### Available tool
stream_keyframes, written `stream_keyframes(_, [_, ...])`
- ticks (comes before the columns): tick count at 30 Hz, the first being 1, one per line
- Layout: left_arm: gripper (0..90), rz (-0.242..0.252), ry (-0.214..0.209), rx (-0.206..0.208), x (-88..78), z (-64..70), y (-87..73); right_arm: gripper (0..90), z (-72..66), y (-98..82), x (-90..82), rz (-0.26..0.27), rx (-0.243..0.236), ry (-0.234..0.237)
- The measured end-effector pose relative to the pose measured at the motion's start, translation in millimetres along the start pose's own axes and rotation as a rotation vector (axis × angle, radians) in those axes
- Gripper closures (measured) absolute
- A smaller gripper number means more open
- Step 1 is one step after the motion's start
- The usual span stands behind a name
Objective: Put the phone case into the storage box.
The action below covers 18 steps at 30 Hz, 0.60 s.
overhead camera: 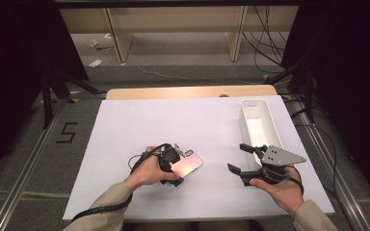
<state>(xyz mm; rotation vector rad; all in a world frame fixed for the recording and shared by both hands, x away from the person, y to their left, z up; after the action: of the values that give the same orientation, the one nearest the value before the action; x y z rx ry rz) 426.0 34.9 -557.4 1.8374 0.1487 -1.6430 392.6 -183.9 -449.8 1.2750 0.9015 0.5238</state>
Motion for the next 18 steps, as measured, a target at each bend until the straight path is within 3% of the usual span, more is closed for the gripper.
stream_keyframes(18, [15.6, 0.002, -0.004, -0.013, -1.8, 1.0, -0.8, 21.4, -0.4, 0.2, -0.1, 0.001, -0.002, 0.0])
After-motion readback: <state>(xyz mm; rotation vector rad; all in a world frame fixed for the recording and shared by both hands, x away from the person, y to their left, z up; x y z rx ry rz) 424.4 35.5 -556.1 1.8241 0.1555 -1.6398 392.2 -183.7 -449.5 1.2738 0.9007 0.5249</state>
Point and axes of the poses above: each handheld gripper's, and its own axes: x roughly forward along the jaws, y roughly out of its top, z roughly to its right, the point moved 9 cm from there along x, roughly forward along the jaws, and after that the axes turned 1 degree about x, right-handed, at the moved point
